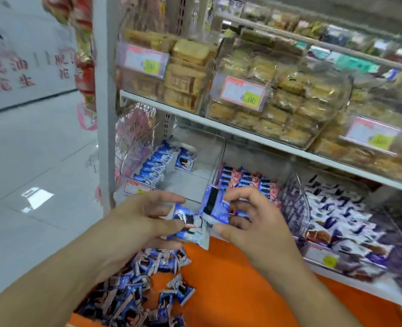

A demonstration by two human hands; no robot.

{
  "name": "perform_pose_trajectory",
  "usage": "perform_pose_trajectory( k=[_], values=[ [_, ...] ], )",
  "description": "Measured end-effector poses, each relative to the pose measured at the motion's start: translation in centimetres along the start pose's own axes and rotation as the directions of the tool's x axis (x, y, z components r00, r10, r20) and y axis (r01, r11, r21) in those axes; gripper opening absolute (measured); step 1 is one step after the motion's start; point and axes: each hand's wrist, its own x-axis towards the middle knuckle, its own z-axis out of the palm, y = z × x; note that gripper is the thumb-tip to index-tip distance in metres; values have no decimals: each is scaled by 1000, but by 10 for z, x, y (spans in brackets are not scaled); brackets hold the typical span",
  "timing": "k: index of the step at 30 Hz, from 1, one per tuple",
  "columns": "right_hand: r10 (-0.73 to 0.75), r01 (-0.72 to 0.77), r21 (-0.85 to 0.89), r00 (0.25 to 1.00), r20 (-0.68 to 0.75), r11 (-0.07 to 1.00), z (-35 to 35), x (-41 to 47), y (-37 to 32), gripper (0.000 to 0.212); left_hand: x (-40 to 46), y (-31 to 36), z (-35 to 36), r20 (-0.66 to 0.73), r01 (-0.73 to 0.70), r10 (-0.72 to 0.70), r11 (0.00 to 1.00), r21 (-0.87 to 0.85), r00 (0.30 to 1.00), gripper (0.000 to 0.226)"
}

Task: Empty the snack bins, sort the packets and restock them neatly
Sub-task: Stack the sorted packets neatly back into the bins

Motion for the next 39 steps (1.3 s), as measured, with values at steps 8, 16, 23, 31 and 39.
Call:
perform_pose_trajectory(
  k=[8,16,23,31,39],
  values=[
    [33,-20,-169,996,79,985,-3,-7,12,54,10,-4,33,-35,-50,58,978,201,998,43],
    [109,-101,61,985,-135,993,-23,9,11,15,24,-8,30,-127,-68,94,978,198,987,39],
    [181,-150,394,982,-44,907,-21,14,14,19,30,-9,22,-185,-88,120,981,173,975,36],
    [179,-145,474,984,-27,869,-16,12,14,20,25,-6,24,-204,-103,144,975,195,968,33],
    [72,-68,101,997,-38,993,-12,6,13,17,23,-4,23,-141,-107,138,972,208,980,22]
  ],
)
